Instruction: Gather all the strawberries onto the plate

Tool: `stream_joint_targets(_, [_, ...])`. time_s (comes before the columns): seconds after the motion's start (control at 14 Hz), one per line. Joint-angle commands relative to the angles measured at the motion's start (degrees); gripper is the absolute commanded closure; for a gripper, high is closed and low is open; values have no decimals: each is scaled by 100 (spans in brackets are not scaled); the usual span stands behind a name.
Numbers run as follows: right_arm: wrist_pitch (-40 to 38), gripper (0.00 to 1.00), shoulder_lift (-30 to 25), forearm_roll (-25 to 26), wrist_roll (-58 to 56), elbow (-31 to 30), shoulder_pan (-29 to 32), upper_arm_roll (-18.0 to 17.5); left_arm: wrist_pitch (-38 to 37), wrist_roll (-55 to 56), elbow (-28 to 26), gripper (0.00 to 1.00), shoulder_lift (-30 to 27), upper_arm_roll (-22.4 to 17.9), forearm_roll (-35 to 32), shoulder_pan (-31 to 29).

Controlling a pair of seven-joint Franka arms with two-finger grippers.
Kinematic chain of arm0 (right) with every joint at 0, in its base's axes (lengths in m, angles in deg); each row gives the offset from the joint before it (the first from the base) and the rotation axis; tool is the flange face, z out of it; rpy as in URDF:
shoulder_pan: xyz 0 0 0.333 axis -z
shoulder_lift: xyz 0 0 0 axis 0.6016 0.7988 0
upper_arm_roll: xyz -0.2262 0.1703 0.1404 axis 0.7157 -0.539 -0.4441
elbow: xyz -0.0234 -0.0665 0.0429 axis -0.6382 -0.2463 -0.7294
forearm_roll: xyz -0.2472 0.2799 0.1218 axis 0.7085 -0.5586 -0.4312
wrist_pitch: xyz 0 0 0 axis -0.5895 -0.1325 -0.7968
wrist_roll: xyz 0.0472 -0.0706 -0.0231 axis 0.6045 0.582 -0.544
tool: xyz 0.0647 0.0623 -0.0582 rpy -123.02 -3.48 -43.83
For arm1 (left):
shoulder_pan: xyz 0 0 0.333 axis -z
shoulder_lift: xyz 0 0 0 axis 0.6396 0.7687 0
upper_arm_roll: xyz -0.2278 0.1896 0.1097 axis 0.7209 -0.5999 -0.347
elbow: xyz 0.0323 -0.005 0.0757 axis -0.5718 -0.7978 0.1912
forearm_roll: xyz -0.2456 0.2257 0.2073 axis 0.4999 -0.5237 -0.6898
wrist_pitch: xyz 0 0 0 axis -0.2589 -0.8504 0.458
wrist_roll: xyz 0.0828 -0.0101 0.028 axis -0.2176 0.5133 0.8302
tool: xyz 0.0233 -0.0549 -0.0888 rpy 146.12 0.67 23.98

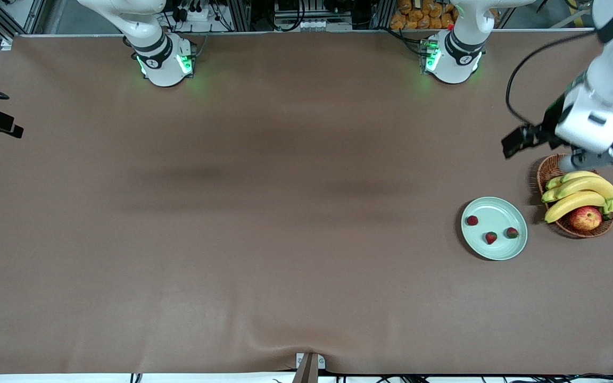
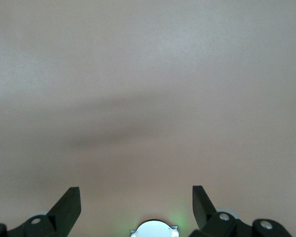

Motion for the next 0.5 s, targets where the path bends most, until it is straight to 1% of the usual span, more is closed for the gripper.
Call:
stream_joint_targets(0.0, [-108, 0, -58, -19, 102, 91, -49, 14, -329, -943, -197, 0, -426, -479, 120, 384])
stream_joint_targets(0.07, [-117, 0, -58, -10, 93, 134, -49, 14, -523, -1339, -170, 0, -488, -568, 128, 429])
stream_joint_targets(0.21, [-144, 0, -58, 25, 93, 205, -92, 40, -779, -1764, -144, 0, -506, -552, 137, 386])
stream_joint_targets(0.36, [-144, 0, -58, 113, 84, 205, -93, 40, -824, -1792, -144, 0, -497, -552, 181, 386])
stream_joint_targets(0.43, [-152, 0, -67, 157, 84, 205, -110, 31, -737, -1748, -144, 0, -488, -560, 320, 386])
